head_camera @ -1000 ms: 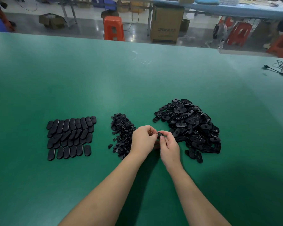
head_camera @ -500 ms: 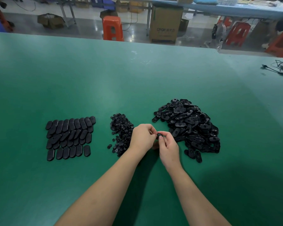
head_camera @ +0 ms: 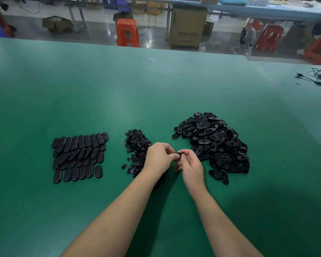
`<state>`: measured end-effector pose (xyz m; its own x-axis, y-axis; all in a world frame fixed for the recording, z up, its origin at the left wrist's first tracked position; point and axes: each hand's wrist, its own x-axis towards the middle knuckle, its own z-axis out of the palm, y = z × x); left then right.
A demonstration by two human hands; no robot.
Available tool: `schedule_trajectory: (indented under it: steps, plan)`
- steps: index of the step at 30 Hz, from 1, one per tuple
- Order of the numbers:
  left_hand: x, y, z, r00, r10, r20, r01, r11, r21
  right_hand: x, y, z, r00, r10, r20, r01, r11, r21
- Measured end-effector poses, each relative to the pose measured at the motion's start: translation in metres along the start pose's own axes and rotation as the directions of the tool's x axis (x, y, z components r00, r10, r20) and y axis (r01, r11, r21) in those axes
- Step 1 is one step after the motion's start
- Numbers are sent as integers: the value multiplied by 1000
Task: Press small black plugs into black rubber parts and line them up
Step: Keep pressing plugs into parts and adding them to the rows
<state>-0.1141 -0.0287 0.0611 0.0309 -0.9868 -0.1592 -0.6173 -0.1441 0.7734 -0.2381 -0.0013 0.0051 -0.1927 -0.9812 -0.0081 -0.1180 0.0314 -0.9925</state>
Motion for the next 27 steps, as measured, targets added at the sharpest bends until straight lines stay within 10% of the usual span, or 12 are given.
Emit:
schedule_trajectory:
  steps: [27]
  plan:
    - [-10,-1,21,997,-27,-77,18,994,-112,3,4,-2,999,36,-36,-35,999,19]
